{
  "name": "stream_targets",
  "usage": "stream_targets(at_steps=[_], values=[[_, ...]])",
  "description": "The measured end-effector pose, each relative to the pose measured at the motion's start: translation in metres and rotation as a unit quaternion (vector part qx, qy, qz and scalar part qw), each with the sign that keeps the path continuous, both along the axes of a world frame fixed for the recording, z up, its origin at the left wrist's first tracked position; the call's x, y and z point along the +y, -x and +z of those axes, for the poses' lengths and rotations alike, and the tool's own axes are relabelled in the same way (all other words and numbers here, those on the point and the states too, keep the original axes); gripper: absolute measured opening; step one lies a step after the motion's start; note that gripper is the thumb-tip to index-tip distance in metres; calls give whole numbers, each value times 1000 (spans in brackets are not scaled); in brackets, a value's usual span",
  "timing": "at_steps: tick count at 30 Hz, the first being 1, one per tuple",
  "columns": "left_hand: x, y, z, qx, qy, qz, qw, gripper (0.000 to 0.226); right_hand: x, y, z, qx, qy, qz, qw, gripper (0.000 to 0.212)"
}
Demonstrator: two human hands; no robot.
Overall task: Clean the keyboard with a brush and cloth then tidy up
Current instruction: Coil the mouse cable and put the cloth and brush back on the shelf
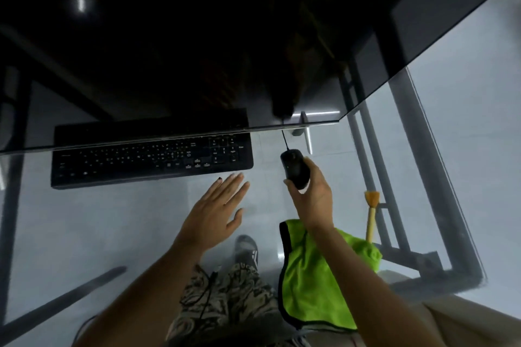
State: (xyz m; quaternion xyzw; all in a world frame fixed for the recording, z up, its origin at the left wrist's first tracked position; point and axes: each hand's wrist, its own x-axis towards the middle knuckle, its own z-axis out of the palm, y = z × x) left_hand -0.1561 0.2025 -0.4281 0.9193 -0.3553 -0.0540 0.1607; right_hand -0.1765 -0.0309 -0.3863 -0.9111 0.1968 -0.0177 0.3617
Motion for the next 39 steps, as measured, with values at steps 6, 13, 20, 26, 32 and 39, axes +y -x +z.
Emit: stream_targets(at_steps=[6,13,20,26,32,39], values=[[-1,-1,2,14,24,4,1000,54,19,-51,0,-17,-68,-23,997,45],[1,-2,0,26,10,6,1000,53,22,-73,-4,-25,-44,-14,999,47],[1,-1,0,28,29,6,999,53,19,-65,-4,-36,-57,10,998,43],[6,0,4,23,8,-14,1000,49,39,-5,15,-66,24,92,993,36],[58,10,30,8,-22,72,997,50,95,62,29,101,71,390,913,53],[117,38,51,-7,-29,104,994,47,155,70,28,270,32,390,880,34]])
